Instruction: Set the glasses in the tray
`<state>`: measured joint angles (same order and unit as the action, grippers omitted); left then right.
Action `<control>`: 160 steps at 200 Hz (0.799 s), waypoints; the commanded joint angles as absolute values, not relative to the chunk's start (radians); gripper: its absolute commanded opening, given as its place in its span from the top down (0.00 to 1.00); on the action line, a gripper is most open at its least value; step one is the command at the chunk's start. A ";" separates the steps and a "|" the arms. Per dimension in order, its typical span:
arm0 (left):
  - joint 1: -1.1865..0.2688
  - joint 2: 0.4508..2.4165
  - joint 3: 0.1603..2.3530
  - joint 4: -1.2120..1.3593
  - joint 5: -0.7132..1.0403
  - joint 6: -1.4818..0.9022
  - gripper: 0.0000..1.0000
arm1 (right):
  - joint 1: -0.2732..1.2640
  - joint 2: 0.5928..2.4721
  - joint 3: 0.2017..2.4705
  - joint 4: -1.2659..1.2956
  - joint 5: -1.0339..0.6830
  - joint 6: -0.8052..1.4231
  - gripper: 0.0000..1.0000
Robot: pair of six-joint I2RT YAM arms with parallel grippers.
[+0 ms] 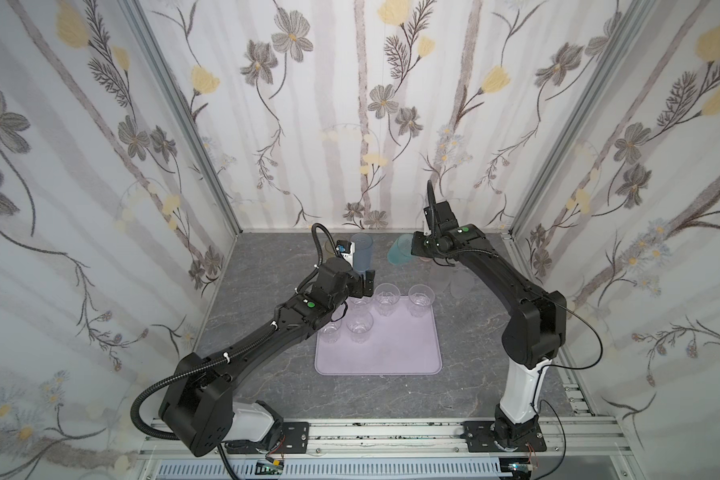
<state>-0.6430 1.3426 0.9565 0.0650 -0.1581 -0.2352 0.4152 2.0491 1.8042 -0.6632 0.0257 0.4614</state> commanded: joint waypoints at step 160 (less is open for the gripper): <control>-0.667 1.203 0.824 0.230 -0.282 -0.249 0.00 | 0.437 1.836 1.606 -0.628 0.081 0.463 0.94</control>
